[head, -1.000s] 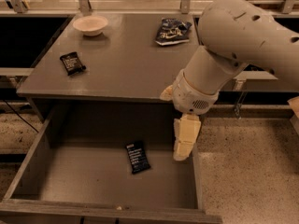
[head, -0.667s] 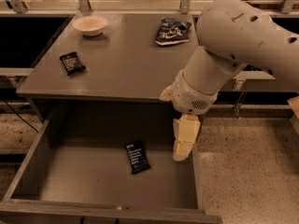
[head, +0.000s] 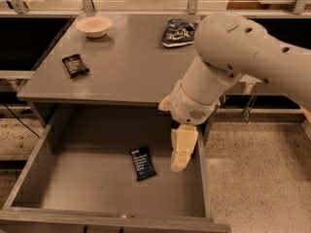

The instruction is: Pick rxbar blueberry from top drawer and place on counter

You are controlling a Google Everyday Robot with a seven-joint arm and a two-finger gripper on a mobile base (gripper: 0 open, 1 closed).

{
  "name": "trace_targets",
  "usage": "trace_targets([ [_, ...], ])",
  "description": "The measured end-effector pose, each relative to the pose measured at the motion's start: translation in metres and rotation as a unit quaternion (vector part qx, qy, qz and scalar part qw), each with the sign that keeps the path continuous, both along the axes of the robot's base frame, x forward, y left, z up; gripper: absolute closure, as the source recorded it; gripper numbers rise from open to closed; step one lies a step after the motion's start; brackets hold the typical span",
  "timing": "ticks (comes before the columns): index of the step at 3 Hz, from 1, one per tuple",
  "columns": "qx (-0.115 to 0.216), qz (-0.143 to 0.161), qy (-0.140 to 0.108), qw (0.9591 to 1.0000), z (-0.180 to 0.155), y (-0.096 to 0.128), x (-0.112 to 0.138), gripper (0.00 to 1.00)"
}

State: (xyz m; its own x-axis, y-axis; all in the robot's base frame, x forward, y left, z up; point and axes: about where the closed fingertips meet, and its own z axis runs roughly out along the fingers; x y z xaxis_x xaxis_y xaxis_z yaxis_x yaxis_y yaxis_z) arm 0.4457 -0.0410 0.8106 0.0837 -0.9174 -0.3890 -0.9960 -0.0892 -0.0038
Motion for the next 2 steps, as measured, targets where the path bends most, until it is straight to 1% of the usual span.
trace_targets([
  [1,0.008,0.008,0.017,0.9998,-0.022,0.016,0.004,0.0],
  [2,0.012,0.012,0.031,0.9994,-0.038,0.024,0.007,0.0],
])
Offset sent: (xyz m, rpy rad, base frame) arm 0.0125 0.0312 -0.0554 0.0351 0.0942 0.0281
